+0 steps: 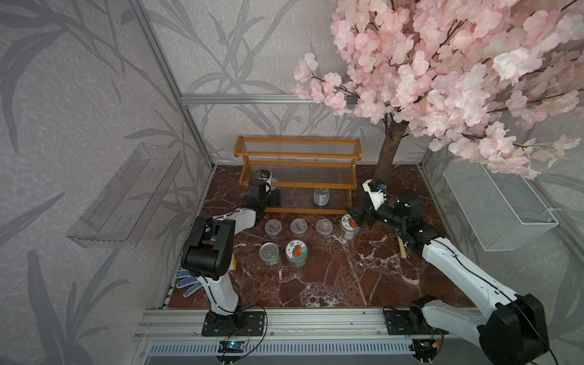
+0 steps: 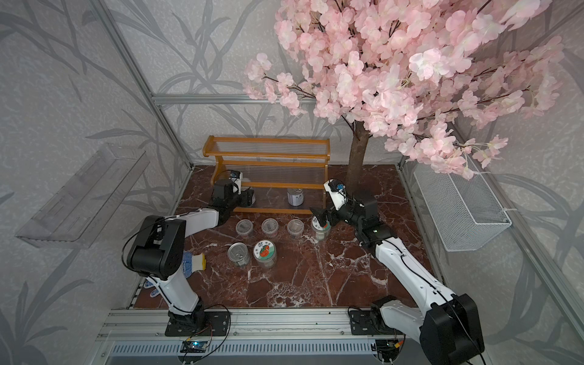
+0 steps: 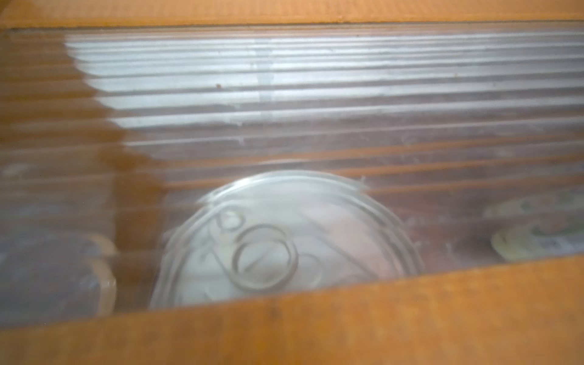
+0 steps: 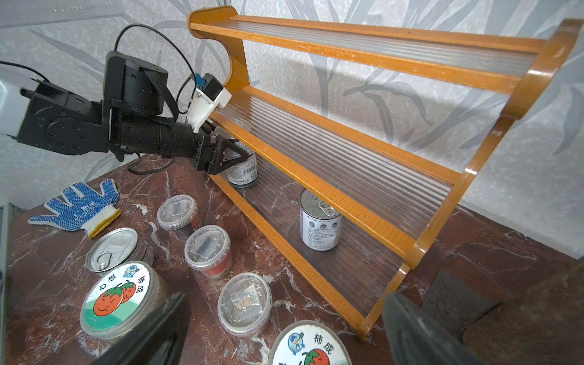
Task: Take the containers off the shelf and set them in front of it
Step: 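Pick up a container from the shelf.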
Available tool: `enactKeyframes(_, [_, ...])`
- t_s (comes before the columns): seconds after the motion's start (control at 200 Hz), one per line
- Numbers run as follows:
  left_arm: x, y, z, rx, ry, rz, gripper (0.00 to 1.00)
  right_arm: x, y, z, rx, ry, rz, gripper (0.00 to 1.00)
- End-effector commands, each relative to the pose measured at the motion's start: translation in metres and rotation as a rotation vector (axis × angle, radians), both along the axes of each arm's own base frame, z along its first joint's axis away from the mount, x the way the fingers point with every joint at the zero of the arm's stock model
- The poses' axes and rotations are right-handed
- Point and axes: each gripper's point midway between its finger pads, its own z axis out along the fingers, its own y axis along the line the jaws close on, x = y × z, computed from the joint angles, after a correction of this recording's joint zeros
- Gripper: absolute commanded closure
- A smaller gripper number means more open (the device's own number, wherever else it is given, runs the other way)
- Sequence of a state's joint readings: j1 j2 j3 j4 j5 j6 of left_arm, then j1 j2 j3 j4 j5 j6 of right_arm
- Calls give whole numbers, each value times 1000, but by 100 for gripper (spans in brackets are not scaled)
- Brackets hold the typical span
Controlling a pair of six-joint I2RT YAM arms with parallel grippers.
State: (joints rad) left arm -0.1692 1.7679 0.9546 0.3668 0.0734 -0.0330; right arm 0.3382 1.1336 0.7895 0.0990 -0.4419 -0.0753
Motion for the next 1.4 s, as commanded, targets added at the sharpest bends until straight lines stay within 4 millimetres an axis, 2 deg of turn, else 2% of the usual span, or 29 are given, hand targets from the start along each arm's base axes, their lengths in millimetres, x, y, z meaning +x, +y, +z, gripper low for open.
enactKeyframes(0.0, [-8, -5, 30, -6, -75, -28, 30, -2, -1, 8, 11, -16, 0, 1])
enactKeyframes(0.21, [-17, -5, 50, -13, -115, -25, 30, -1, 0, 7, 18, -13, 4, 1])
enactKeyframes(0.33, [-21, -5, 49, -11, -86, -22, 30, -2, 0, 7, 24, -12, 5, 1])
enactKeyframes(0.925, [-54, -4, 65, -2, -80, -35, 30, -6, 2, 7, 54, -1, 19, 1])
enactKeyframes(1.215, [-62, -3, 68, 10, -79, -34, 30, -9, 2, 9, 66, -1, 23, 1])
enactKeyframes(1.395, [-70, -3, 89, 4, -100, -28, 30, -9, 2, 11, 69, -5, 18, 1])
